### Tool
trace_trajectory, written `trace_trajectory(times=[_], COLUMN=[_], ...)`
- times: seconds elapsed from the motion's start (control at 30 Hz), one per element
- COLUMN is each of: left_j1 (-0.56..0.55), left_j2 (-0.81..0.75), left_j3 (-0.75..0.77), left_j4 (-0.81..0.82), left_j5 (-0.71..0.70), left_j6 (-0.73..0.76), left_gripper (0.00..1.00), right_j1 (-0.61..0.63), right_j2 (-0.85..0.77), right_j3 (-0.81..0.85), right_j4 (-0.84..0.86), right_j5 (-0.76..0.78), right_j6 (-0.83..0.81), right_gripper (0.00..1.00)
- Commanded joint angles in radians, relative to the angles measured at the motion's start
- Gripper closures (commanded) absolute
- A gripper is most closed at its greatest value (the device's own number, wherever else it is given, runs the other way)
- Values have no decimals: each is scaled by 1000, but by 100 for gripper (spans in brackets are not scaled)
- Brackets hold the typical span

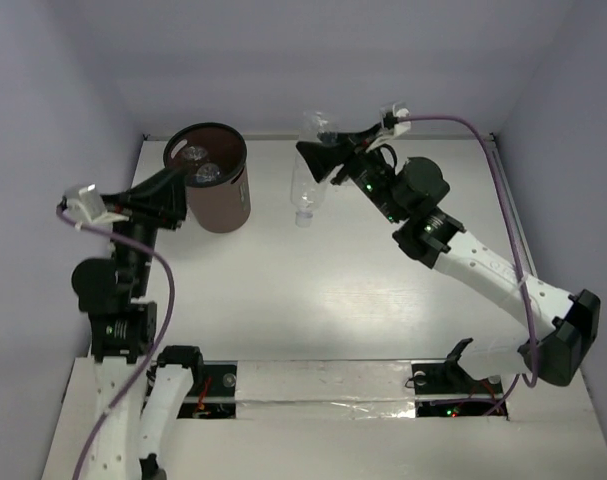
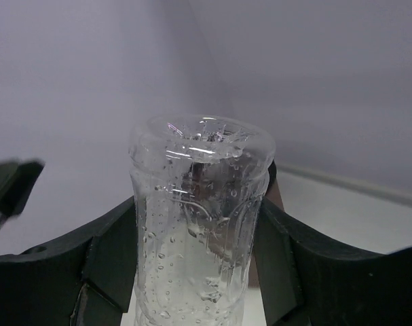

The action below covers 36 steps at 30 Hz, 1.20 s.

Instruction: Put the plastic bottles in the bin

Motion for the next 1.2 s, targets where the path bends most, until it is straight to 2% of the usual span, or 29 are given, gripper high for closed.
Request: trace_trajectory(times=[0.0,0.17,0.27,0.4,0.43,0.6,0.7,0.97,1.17], left_j1=[-2,-47,-87,-139,-149,-200,-209,-219,-219], left_j2=[-132,-269,-301,-312,-315,-332,-342,-365,-367], left_j3=[-45,-137,-191,-191,-189,-180,-180,-178,-178], left_j4=[-187,-379,-393,-401,-403,-436,-439,-436,-432], left_j5=[27,-99,-133,-143,-162,-246,-260,-272,-265], left_j6=[85,169,183,183,186,188,185,188,188], left_gripper=[63,60,56,54,53,53,53,52,52], right_j1=[11,20,20,29,29,38,38,70,79], right_j2=[93,298,471,691,773,975,1045,1148,1132], right_j3=[145,368,564,828,936,1199,1251,1221,1127], right_j4=[112,140,141,126,106,46,80,114,164], right_j5=[53,76,107,168,176,174,168,96,67], right_j6=[-92,-164,-194,-228,-233,-271,-319,-403,-415], right_gripper=[51,51,51,52,52,53,53,49,35])
